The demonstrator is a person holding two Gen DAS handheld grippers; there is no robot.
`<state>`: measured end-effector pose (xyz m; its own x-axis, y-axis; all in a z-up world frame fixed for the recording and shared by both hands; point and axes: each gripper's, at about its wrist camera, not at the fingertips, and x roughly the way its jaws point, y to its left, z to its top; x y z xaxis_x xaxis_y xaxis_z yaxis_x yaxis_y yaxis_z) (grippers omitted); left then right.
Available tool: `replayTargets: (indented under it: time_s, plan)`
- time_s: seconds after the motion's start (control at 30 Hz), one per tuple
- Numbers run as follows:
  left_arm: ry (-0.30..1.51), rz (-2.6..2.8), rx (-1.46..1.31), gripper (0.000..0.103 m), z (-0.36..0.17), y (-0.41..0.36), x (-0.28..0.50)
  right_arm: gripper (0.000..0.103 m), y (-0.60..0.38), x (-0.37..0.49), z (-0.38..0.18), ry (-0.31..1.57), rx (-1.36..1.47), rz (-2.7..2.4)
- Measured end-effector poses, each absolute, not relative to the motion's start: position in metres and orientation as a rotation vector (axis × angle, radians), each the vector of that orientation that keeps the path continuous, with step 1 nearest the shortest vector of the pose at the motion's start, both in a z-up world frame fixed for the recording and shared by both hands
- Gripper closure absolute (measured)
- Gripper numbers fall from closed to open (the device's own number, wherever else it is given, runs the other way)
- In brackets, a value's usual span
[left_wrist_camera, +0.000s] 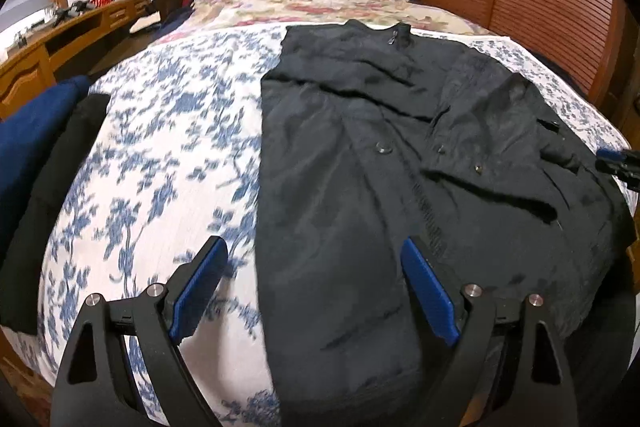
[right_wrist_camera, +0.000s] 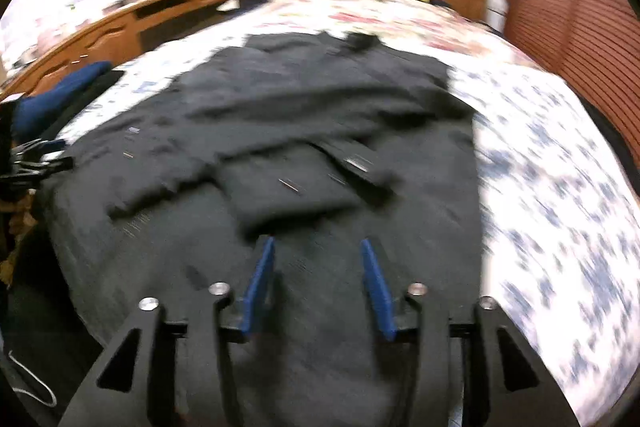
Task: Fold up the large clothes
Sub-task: 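Close both tools on the black jacket hem, side by side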
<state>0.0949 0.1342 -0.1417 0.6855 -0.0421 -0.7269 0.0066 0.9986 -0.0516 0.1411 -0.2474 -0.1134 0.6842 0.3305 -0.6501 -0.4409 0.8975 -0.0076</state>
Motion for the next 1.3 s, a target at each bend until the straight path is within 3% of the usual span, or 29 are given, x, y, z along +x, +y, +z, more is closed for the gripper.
replayTargets:
  time_s: [0.1, 0.17, 0.33, 0.53, 0.67, 1.2, 1.3]
  plan:
    - [0.82, -0.028, -0.08, 0.015, -0.142, 0.141, 0.087, 0.051, -0.273, 0.143, -0.131, 0.751, -0.159, 0.36]
    - [0.82, -0.029, -0.091, 0.028, -0.143, 0.143, 0.084, 0.05, -0.279, 0.142, -0.139, 0.763, -0.162, 0.346]
    - [0.824, -0.033, -0.096, 0.045, -0.144, 0.147, 0.075, 0.047, -0.287, 0.141, -0.144, 0.784, -0.116, 0.319]
    - [0.827, -0.033, -0.089, 0.045, -0.143, 0.144, 0.066, 0.047, -0.292, 0.136, -0.149, 0.821, -0.038, 0.415]
    - [0.827, -0.056, -0.105, 0.056, -0.143, 0.144, 0.06, 0.047, -0.288, 0.136, -0.15, 0.812, -0.033, 0.482]
    - [0.836, -0.113, -0.165, 0.057, -0.143, 0.143, 0.038, 0.047, -0.281, 0.145, -0.158, 0.799, -0.034, 0.512]
    - [0.836, -0.096, -0.133, 0.063, -0.14, 0.138, 0.036, 0.05, -0.282, 0.145, -0.159, 0.799, -0.045, 0.505]
